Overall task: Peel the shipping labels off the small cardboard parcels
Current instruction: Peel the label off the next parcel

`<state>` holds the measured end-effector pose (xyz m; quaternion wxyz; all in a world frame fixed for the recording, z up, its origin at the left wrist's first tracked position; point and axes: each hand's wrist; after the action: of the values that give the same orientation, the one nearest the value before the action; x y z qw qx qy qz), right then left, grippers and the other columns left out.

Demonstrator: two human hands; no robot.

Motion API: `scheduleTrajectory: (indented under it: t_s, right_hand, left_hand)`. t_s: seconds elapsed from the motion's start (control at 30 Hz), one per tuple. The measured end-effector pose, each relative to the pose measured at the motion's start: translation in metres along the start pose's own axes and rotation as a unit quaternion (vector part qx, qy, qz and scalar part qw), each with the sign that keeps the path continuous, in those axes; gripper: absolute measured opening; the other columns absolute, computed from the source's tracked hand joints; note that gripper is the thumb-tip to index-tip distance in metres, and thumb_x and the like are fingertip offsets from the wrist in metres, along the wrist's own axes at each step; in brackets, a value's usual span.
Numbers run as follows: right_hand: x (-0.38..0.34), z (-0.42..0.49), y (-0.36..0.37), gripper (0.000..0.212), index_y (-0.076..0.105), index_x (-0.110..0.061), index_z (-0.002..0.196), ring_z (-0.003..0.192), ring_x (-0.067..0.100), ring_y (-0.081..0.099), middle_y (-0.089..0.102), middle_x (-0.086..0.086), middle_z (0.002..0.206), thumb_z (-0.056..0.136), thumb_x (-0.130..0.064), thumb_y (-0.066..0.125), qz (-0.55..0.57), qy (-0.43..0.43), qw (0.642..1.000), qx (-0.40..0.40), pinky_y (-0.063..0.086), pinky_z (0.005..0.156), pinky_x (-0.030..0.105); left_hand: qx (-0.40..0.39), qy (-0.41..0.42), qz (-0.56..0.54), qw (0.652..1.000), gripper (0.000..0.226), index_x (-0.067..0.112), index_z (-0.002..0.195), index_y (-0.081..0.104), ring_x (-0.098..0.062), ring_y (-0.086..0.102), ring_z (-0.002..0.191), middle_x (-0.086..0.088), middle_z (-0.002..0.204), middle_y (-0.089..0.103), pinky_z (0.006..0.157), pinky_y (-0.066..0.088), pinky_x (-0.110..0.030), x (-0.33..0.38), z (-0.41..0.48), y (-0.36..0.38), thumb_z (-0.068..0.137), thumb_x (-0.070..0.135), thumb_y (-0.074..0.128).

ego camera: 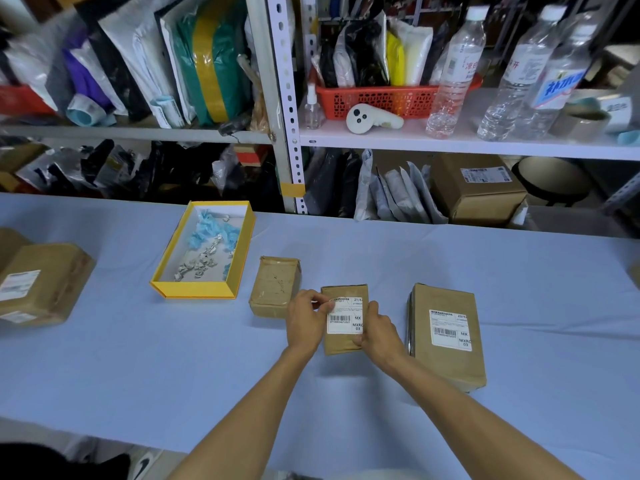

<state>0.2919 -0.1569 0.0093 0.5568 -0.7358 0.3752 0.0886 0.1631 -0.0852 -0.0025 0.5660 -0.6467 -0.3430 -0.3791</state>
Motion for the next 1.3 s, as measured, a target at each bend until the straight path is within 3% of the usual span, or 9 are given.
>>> scheduleTrajectory:
  t_s: [0.17, 0.3, 0.47, 0.6, 0.8, 0.93, 1.13, 1.3]
  right_hand:
    - [-0.001, 0.002, -0.001, 0.041, 0.034, -0.007, 0.118, 0.098, 0.029, 0.061, 0.059, 0.015, 0.112, 0.086, -0.008, 0.060, -0.005, 0.005, 1.000, -0.004, 0.046, 0.068, 0.030]
    - [-0.002, 0.003, -0.001, 0.044, 0.033, -0.006, 0.121, 0.100, 0.030, 0.061, 0.058, 0.016, 0.114, 0.086, -0.008, 0.061, -0.006, 0.008, 1.000, -0.005, 0.044, 0.068, 0.029]
    - [-0.001, 0.002, -0.001, 0.042, 0.033, -0.006, 0.119, 0.099, 0.030, 0.061, 0.060, 0.016, 0.114, 0.087, -0.010, 0.060, -0.006, -0.002, 1.000, -0.003, 0.043, 0.066, 0.028]
    - [-0.001, 0.002, -0.002, 0.044, 0.033, -0.007, 0.120, 0.099, 0.029, 0.061, 0.059, 0.016, 0.115, 0.086, -0.009, 0.061, -0.001, 0.002, 1.000, -0.005, 0.045, 0.067, 0.028]
    - [-0.002, 0.001, -0.004, 0.040, 0.034, -0.006, 0.118, 0.100, 0.031, 0.060, 0.058, 0.016, 0.114, 0.087, -0.010, 0.059, 0.006, 0.001, 1.000, -0.009, 0.044, 0.069, 0.029]
    - [0.000, 0.001, -0.005, 0.036, 0.033, -0.011, 0.111, 0.089, 0.025, 0.057, 0.060, 0.015, 0.112, 0.087, -0.011, 0.060, 0.009, -0.003, 1.000, -0.006, 0.044, 0.068, 0.029]
    - [0.002, 0.001, -0.003, 0.040, 0.036, -0.008, 0.117, 0.093, 0.025, 0.058, 0.061, 0.014, 0.113, 0.087, -0.013, 0.062, 0.022, -0.004, 1.000, -0.004, 0.046, 0.072, 0.030]
    - [0.006, 0.000, -0.005, 0.053, 0.033, -0.014, 0.133, 0.101, 0.028, 0.060, 0.062, 0.012, 0.115, 0.087, -0.011, 0.059, 0.049, -0.018, 0.999, -0.009, 0.050, 0.081, 0.034]
  left_hand:
    - [-0.020, 0.004, 0.013, 1.000, 0.008, 0.012, 0.076, 0.067, -0.015, 0.067, 0.084, 0.001, 0.085, 0.070, 0.074, 0.057, -0.036, -0.001, 0.001, -0.001, 0.080, 0.016, 0.073]
    - [-0.016, 0.026, -0.019, 0.999, 0.007, 0.012, 0.080, 0.066, -0.014, 0.065, 0.083, 0.003, 0.083, 0.069, 0.074, 0.054, -0.021, 0.002, -0.007, -0.002, 0.081, 0.010, 0.073]
    - [-0.027, 0.024, -0.095, 0.995, 0.040, 0.018, 0.108, 0.065, -0.010, 0.065, 0.096, 0.007, 0.103, 0.068, 0.079, 0.052, -0.012, -0.001, -0.013, -0.006, 0.076, -0.005, 0.071]
    - [-0.034, 0.016, -0.111, 0.993, 0.043, 0.014, 0.119, 0.065, -0.009, 0.065, 0.102, 0.004, 0.114, 0.067, 0.078, 0.051, -0.007, -0.004, -0.015, -0.008, 0.079, -0.002, 0.071]
    - [-0.033, 0.015, -0.081, 0.996, 0.028, 0.022, 0.096, 0.065, -0.007, 0.065, 0.100, 0.007, 0.105, 0.069, 0.083, 0.053, -0.021, -0.006, -0.015, -0.008, 0.077, 0.005, 0.076]
    - [-0.009, 0.022, -0.053, 0.998, 0.012, 0.020, 0.083, 0.067, -0.010, 0.064, 0.094, 0.009, 0.094, 0.065, 0.082, 0.052, -0.026, -0.003, -0.011, -0.004, 0.080, 0.010, 0.074]
    - [0.004, 0.003, -0.033, 0.999, 0.002, 0.011, 0.084, 0.068, -0.010, 0.065, 0.085, -0.004, 0.093, 0.069, 0.067, 0.047, -0.012, 0.001, -0.007, 0.001, 0.086, 0.012, 0.069]
    - [-0.025, -0.025, -0.020, 0.999, 0.006, 0.006, 0.084, 0.070, -0.016, 0.066, 0.082, -0.002, 0.085, 0.070, 0.066, 0.050, -0.018, 0.007, 0.000, -0.002, 0.084, 0.011, 0.071]
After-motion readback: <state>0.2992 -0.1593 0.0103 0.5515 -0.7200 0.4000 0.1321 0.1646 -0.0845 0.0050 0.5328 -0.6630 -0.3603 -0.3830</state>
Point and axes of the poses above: each hand's wrist, its own z-axis towards the middle knuckle, its own y-axis out of the palm, x = y × z
